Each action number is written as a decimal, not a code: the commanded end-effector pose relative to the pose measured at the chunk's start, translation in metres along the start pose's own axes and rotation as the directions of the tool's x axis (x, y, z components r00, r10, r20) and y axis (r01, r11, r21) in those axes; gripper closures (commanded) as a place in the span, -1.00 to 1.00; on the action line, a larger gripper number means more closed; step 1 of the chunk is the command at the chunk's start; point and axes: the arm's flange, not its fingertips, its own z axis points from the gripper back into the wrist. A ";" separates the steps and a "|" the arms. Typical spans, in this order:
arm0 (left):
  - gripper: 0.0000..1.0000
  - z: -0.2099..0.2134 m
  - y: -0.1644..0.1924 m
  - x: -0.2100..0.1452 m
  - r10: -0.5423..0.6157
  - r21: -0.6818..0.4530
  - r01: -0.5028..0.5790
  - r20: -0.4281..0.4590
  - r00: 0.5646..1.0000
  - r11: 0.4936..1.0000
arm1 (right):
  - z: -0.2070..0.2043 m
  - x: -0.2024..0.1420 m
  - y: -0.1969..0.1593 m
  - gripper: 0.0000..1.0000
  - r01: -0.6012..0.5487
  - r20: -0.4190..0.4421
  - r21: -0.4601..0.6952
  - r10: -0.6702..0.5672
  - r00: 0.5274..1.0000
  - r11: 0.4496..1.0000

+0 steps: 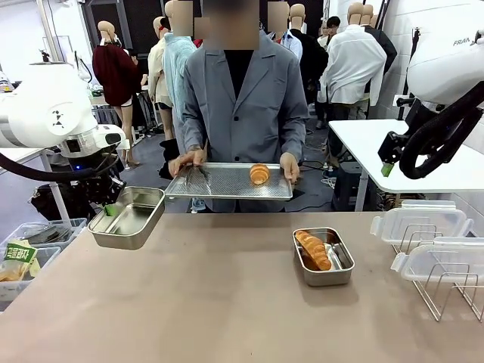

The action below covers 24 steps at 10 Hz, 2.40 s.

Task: Place the bread in airtight containers.
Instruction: Once an object is inside an Airtight Container , place the container in the center of the table.

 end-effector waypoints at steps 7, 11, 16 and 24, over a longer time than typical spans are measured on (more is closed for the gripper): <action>1.00 0.003 0.002 0.000 -0.003 0.008 0.003 0.007 1.000 1.000 | -0.003 -0.001 0.002 -0.81 0.005 0.014 0.011 -0.005 1.000 1.000; 1.00 0.003 0.002 0.000 -0.003 0.008 0.003 0.007 1.000 1.000 | -0.003 -0.001 0.002 -0.81 0.005 0.014 0.011 -0.005 1.000 1.000; 1.00 0.003 0.002 0.000 -0.003 0.008 0.003 0.007 1.000 1.000 | -0.003 -0.001 0.002 -0.81 0.005 0.014 0.011 -0.005 1.000 1.000; 1.00 0.003 0.002 0.000 -0.003 0.008 0.003 0.007 1.000 1.000 | -0.003 -0.001 0.002 -0.81 0.005 0.014 0.011 -0.005 1.000 1.000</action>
